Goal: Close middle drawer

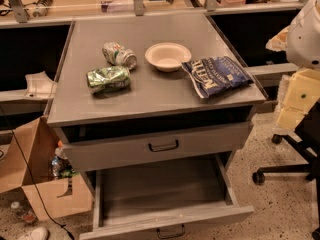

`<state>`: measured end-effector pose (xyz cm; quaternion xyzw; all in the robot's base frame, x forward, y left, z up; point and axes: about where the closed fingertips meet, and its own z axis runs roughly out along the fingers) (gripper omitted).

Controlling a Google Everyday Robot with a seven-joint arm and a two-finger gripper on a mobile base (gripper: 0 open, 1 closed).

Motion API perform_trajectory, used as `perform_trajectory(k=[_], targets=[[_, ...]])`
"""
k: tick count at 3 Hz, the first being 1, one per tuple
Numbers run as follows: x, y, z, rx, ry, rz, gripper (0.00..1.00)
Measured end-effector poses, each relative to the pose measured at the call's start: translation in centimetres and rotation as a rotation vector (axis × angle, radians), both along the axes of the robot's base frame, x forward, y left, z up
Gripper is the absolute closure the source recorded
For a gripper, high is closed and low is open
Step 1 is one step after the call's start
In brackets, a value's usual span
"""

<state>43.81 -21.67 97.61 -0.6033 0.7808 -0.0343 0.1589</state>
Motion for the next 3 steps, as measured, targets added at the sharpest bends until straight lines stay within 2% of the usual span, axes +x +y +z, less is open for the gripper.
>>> perform_trajectory(k=[1, 2, 3], targets=[[0.0, 0.0, 0.0, 0.0, 0.0, 0.0, 0.0], [0.0, 0.0, 0.0, 0.0, 0.0, 0.0, 0.18], [0.0, 0.0, 0.0, 0.0, 0.0, 0.0, 0.41]])
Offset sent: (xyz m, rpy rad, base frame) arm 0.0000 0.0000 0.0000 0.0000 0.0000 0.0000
